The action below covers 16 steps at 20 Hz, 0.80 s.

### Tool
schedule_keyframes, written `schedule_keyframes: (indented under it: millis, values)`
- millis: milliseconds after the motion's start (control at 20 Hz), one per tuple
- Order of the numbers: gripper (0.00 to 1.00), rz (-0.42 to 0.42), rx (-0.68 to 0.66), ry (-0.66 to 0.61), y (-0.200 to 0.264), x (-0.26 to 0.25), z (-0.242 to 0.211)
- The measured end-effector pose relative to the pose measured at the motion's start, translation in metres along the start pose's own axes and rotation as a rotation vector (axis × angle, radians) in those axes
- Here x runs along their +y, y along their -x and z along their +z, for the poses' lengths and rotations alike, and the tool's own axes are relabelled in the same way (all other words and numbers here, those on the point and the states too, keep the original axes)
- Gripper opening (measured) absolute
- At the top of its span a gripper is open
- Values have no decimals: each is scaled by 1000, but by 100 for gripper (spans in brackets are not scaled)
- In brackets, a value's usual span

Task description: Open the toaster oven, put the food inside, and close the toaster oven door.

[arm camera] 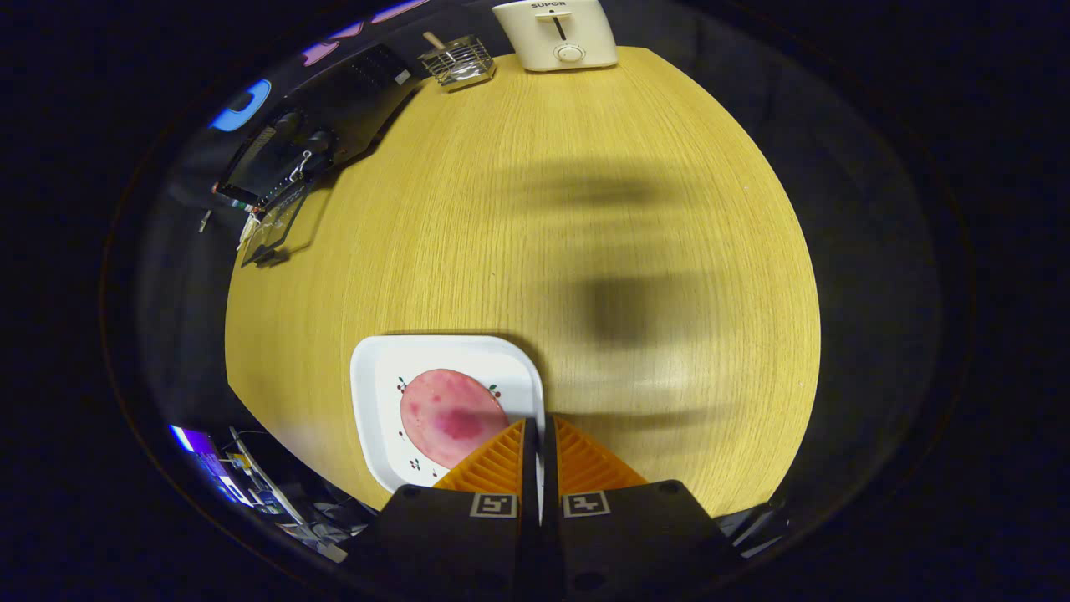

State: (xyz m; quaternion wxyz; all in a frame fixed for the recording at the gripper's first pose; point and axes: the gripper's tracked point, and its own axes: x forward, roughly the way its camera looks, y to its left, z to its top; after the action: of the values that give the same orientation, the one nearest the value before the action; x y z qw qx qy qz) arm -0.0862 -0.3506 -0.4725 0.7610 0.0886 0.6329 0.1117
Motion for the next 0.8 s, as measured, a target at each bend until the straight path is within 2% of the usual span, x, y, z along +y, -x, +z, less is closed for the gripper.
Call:
schedule_keyframes:
  millis: [150, 250, 550, 800]
  values:
    - [6, 194, 21, -201, 10, 33, -7]
    - [5, 252, 13, -313, 16, 47, -9]
    - [6, 373, -34, -554, 49, 119, -26]
    - [5, 412, -129, -691, 66, 211, -20]
